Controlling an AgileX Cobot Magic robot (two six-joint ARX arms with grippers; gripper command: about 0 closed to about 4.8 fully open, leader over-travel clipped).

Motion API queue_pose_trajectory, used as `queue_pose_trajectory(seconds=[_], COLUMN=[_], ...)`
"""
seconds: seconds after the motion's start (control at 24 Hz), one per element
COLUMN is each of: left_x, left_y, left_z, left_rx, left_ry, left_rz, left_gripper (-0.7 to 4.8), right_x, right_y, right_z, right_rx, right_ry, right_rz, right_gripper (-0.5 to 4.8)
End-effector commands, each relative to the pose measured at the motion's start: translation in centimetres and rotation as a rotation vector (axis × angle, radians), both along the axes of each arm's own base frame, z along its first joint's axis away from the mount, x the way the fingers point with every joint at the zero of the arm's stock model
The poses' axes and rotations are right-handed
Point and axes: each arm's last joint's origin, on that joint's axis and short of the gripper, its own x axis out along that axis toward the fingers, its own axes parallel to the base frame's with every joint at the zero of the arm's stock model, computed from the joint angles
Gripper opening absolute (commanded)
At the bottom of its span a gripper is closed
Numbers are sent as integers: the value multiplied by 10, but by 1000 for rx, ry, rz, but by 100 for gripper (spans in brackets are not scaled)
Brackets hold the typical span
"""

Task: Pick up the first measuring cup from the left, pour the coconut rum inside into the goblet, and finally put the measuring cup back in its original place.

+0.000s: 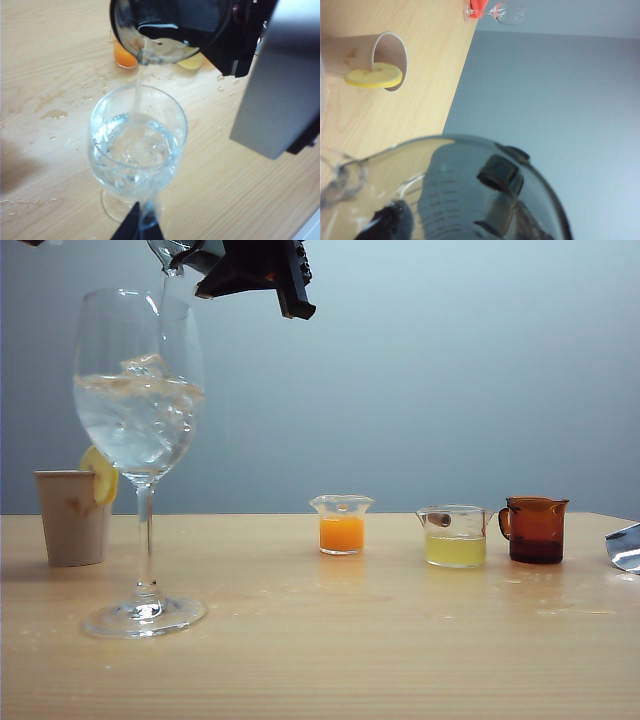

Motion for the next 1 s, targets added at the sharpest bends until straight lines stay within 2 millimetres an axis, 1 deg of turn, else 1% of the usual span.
queue_pose_trajectory(seconds=[0.04,0.17,0.37,0.75,0.92,1.0], left_x=[0,0,0,0,0,0], left_y=[0,0,0,0,0,0], left_z=[3,3,3,3,3,3], left_rx=[-8,-8,-9,-9,-9,-9], left_ry=[-19,-19,-19,-19,-19,-19], left_rz=[1,1,1,1,1,1], left_gripper=[-3,-3,-3,-3,-3,-3], right_x=[-1,-4,-4,-7,-8,-7], right_y=[0,2,2,5,5,4], right_z=[9,9,11,12,12,13], right_rx=[28,13,-3,7,55,114], right_ry=[-55,-88,-130,-131,-73,-14], right_rz=[11,26,23,39,27,-47], right_gripper=[148,148,148,148,148,148])
